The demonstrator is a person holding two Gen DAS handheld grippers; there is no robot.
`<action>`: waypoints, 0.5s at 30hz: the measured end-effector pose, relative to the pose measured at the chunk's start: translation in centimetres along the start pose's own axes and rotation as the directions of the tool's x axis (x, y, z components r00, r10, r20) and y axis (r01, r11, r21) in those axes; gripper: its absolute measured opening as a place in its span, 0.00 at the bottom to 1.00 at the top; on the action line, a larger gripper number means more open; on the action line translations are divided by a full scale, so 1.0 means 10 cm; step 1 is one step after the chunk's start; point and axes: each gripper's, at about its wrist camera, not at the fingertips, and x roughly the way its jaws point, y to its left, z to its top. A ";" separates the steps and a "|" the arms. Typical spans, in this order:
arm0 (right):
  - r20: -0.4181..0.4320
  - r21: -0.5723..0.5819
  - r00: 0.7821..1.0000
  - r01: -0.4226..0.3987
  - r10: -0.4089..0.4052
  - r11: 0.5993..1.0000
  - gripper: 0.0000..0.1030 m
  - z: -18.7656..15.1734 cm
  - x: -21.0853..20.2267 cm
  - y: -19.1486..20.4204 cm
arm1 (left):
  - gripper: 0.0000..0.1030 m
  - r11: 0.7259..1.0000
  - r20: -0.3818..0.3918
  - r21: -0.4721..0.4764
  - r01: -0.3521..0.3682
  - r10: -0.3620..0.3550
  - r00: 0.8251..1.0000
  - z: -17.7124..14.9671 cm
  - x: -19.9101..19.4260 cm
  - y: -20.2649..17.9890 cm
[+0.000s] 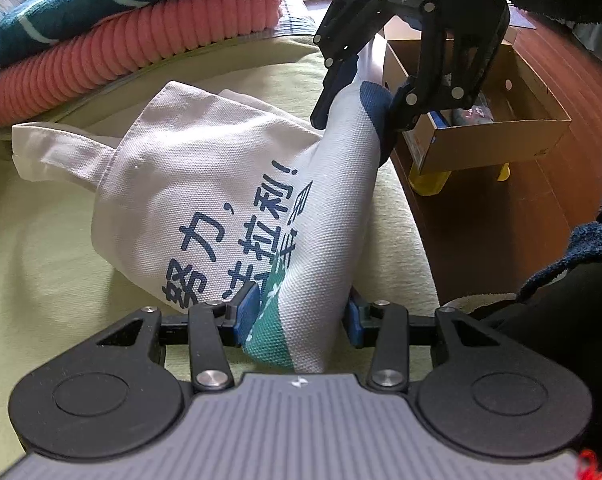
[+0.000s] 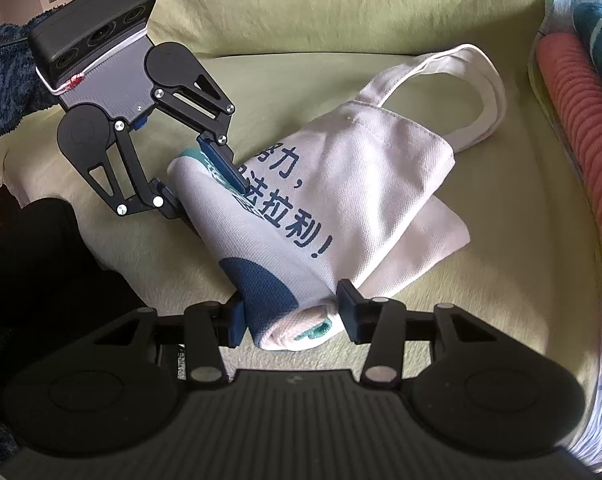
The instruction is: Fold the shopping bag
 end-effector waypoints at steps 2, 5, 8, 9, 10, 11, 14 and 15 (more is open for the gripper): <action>-0.001 -0.002 1.000 -0.002 0.002 1.000 0.42 0.01 0.00 0.00 | 0.47 1.000 0.001 0.001 -0.001 0.001 1.000 0.00 0.00 0.01; -0.002 -0.002 1.000 -0.006 0.006 1.000 0.42 0.02 0.01 -0.02 | 0.47 1.000 0.002 -0.001 0.000 0.000 1.000 0.00 0.01 0.03; -0.004 0.009 1.000 -0.011 0.011 1.000 0.42 0.03 0.01 -0.04 | 0.47 1.000 0.002 -0.002 -0.002 0.002 1.000 0.03 0.01 0.03; -0.007 0.018 1.000 -0.014 0.015 1.000 0.42 0.04 0.02 -0.05 | 0.47 1.000 0.003 -0.006 -0.005 0.005 1.000 0.05 0.02 0.01; -0.012 0.034 1.000 -0.020 0.020 0.999 0.42 0.06 0.02 -0.08 | 0.48 1.000 0.004 -0.010 -0.008 0.008 1.000 0.07 0.02 -0.01; -0.017 0.049 1.000 -0.025 0.026 0.998 0.42 0.07 0.02 -0.10 | 0.49 1.000 0.007 -0.013 -0.015 0.015 1.000 0.07 0.02 -0.01; -0.038 0.117 0.998 -0.043 0.048 0.992 0.41 0.12 0.04 -0.20 | 0.50 0.998 0.024 -0.037 -0.048 0.049 0.999 0.08 0.01 -0.02; -0.045 0.140 0.997 -0.048 0.054 0.989 0.41 0.14 0.04 -0.23 | 0.51 0.997 0.027 -0.042 -0.059 0.060 0.998 0.09 0.02 -0.04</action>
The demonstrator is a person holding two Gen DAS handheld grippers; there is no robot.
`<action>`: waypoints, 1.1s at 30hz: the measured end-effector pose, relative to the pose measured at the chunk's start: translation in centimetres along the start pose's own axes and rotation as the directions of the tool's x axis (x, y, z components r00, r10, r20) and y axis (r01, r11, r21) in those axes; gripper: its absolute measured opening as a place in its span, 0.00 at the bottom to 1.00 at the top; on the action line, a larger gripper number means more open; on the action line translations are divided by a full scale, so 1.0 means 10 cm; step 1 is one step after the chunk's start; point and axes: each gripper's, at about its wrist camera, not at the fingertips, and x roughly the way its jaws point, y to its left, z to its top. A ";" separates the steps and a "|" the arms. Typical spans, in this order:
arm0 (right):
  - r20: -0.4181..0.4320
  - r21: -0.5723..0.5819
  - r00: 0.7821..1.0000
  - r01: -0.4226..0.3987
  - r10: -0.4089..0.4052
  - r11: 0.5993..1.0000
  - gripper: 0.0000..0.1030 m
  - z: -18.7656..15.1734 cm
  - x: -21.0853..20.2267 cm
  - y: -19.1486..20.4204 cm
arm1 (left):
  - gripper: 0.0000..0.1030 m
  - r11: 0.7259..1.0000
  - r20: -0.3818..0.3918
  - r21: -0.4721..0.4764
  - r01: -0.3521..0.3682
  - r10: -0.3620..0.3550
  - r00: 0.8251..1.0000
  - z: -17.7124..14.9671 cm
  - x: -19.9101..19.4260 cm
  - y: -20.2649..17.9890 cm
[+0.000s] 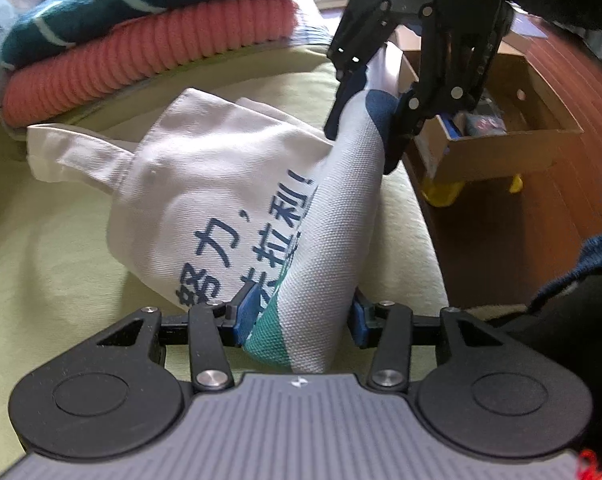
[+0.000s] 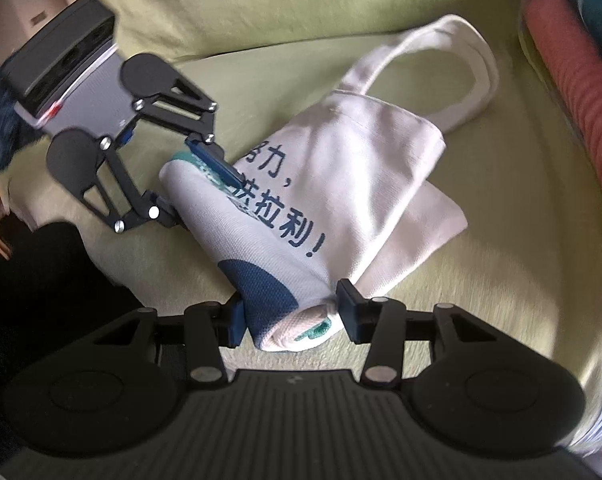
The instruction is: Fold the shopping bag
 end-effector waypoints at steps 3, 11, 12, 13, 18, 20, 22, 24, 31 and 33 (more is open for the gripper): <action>-0.020 0.059 1.000 -0.010 0.012 0.998 0.41 0.04 0.01 -0.07 | 0.51 1.000 0.010 -0.013 -0.028 0.029 1.000 0.00 0.00 -0.05; -0.067 0.229 0.996 -0.034 0.051 0.973 0.41 0.09 0.05 -0.27 | 0.52 0.993 0.008 0.016 -0.113 0.113 0.994 0.04 -0.11 -0.15; -0.068 0.245 0.996 -0.036 0.054 0.969 0.41 0.09 0.05 -0.29 | 0.52 0.993 0.009 0.014 -0.120 0.120 0.993 0.03 -0.13 -0.15; -0.068 0.261 0.996 -0.038 0.058 0.965 0.41 0.09 0.05 -0.31 | 0.52 0.992 0.010 0.012 -0.126 0.126 0.992 0.02 -0.16 -0.14; -0.073 0.332 0.995 -0.047 0.075 0.942 0.40 0.10 0.04 -0.40 | 0.52 0.986 0.044 -0.004 -0.169 0.169 0.985 -0.05 -0.42 -0.06; -0.083 0.352 0.993 -0.049 0.083 0.935 0.40 0.11 0.04 -0.43 | 0.48 0.983 0.076 -0.005 -0.185 0.185 0.980 -0.04 -0.54 -0.06; -0.095 0.375 0.991 -0.049 0.091 0.926 0.40 0.13 0.04 -0.46 | 0.46 0.980 0.112 -0.005 -0.201 0.200 0.973 -0.01 -0.66 -0.08; -0.105 0.407 0.989 -0.049 0.100 0.912 0.40 0.16 0.04 -0.51 | 0.46 0.976 0.148 -0.005 -0.217 0.215 0.965 0.02 -0.78 -0.09; -0.111 0.538 0.988 -0.031 0.108 0.842 0.38 0.16 0.04 -0.65 | 0.47 0.982 0.158 0.061 -0.181 0.169 0.973 0.14 -0.58 -0.29; -0.115 0.568 0.988 -0.021 0.105 0.823 0.37 0.15 0.04 -0.66 | 0.47 0.982 0.140 0.045 -0.186 0.178 0.974 0.15 -0.46 -0.28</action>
